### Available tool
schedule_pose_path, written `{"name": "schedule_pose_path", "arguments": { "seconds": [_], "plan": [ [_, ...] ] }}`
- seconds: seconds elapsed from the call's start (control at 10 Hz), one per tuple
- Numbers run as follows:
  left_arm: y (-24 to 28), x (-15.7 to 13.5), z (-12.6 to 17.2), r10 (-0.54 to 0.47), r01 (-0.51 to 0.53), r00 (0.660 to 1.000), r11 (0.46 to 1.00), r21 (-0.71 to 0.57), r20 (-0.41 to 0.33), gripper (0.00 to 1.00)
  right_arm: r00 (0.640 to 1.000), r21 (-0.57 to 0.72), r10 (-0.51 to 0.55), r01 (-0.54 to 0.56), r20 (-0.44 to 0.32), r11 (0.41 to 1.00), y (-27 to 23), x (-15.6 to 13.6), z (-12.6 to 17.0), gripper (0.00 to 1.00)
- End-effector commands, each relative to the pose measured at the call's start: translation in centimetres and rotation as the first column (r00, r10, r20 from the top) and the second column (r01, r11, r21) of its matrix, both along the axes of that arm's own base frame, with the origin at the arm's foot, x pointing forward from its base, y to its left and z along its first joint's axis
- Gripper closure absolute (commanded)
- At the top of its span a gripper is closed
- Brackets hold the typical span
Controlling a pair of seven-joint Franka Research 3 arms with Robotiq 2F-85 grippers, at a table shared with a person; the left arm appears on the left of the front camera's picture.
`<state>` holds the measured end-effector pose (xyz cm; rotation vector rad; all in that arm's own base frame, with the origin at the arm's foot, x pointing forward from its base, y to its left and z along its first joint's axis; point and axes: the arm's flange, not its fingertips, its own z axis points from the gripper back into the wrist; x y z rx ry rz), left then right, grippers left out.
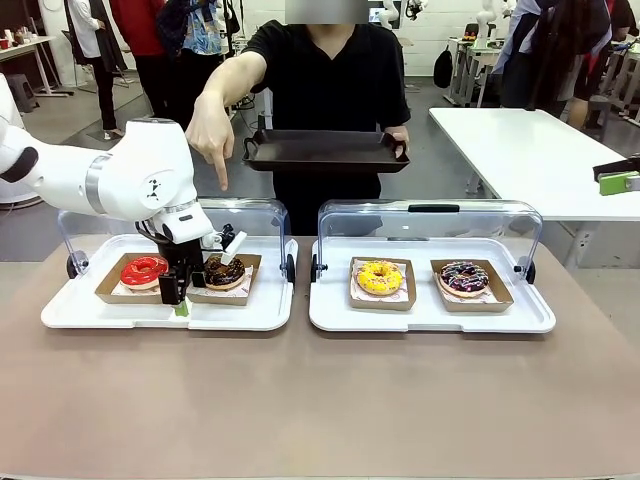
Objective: Provide the desired donut to the person.
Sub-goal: Pick up and lift the Paper togo box containing the Donut pointed at by the person.
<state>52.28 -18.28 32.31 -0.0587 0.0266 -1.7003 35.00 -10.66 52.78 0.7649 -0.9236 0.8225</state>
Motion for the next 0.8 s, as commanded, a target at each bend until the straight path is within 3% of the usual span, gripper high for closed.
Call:
{"name": "schedule_pose_path", "arguments": {
  "seconds": [0.0,0.2,0.4,0.5,0.6,0.7],
  "plan": [
    [-0.16,0.69,0.24,0.020,-0.020,1.000,1.000,0.016,0.001,0.57,1.000,0.024,0.007,-0.007,0.028,1.000,-0.12,0.45,0.07,0.00],
    [-0.15,0.55,0.25,0.014,-0.014,1.000,1.000,0.019,0.010,1.00,1.000,0.024,0.007,-0.007,0.028,1.000,-0.12,0.45,0.07,0.00],
    [-0.13,0.59,0.30,0.014,-0.014,1.000,1.000,0.019,0.013,1.00,1.000,0.024,0.007,-0.007,0.028,1.000,-0.12,0.45,0.07,0.00],
    [-0.17,0.58,0.26,0.018,-0.018,1.000,1.000,0.025,0.013,0.93,1.000,0.024,0.007,-0.007,0.028,1.000,-0.12,0.45,0.07,0.00],
    [-0.22,0.50,0.21,0.022,-0.022,1.000,0.999,0.028,0.016,1.00,1.000,0.024,0.007,-0.007,0.028,1.000,-0.12,0.45,0.07,0.00],
    [-0.16,0.72,0.32,0.021,-0.021,1.000,0.999,0.030,0.015,1.00,1.000,0.024,0.007,-0.007,0.028,1.000,-0.12,0.45,0.07,0.00]
  ]
}}
